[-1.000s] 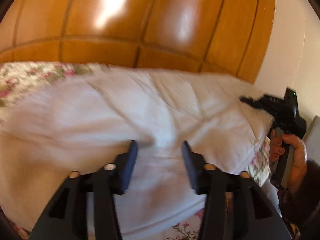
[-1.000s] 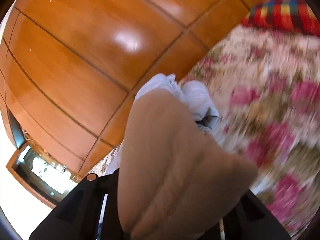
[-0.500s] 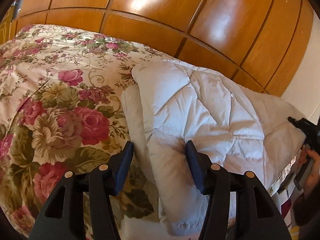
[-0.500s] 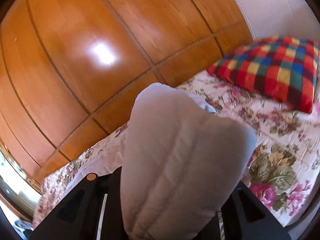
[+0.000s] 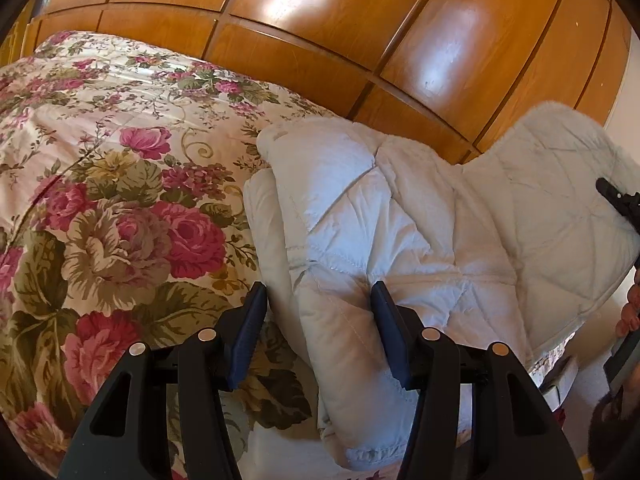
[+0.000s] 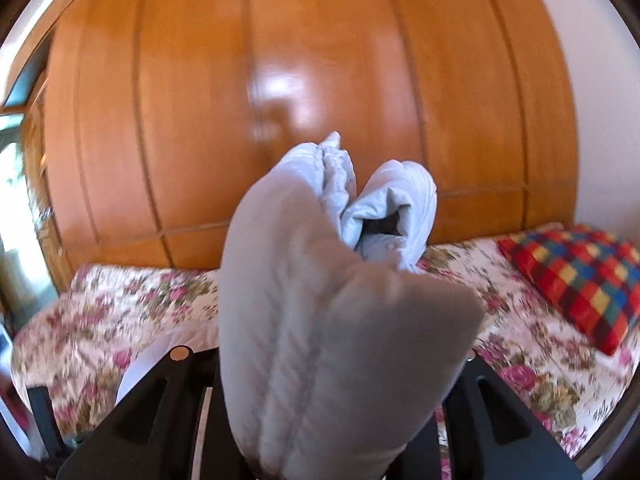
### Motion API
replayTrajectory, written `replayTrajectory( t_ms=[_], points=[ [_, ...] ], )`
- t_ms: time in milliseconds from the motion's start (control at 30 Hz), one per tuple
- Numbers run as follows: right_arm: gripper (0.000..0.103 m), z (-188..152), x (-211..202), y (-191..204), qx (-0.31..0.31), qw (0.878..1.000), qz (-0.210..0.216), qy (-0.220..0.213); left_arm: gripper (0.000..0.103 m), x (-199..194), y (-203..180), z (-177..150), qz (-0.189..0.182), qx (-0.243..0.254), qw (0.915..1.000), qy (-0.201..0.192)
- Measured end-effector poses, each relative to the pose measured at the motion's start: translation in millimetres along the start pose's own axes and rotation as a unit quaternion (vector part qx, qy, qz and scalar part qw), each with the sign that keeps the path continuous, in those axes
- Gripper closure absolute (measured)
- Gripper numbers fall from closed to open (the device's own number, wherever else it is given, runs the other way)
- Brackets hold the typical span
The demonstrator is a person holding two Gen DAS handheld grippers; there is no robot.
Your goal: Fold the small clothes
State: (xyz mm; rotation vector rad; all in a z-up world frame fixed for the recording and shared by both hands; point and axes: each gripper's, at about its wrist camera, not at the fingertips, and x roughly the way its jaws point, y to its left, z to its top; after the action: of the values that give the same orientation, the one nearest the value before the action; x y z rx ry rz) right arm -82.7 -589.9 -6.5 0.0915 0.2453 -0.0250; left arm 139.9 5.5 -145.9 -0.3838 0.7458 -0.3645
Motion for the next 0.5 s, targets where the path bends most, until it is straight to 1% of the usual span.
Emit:
replayTrajectory(
  t_ms=[67,200,267,400,500],
  points=[
    [0.080,-3,2,20,-0.029,1.000,0.011,0.002,0.050,-2,2,3,-0.004,-0.006,1.0000,-0.004],
    [0.078,-13,3,60,-0.086,0.996,0.034,0.007,0.050,4,5,6,-0.010,-0.010,0.9999,0.010],
    [0.077,-22,6,79,-0.116,0.992,0.050,0.016,0.050,6,7,6,-0.017,-0.017,0.9996,0.014],
    [0.074,-38,17,109,-0.146,0.985,0.084,0.042,0.050,7,9,7,-0.022,-0.018,0.9995,0.014],
    [0.072,-54,26,130,-0.177,0.976,0.106,0.065,0.050,7,10,6,-0.025,-0.020,0.9994,0.015]
  ],
)
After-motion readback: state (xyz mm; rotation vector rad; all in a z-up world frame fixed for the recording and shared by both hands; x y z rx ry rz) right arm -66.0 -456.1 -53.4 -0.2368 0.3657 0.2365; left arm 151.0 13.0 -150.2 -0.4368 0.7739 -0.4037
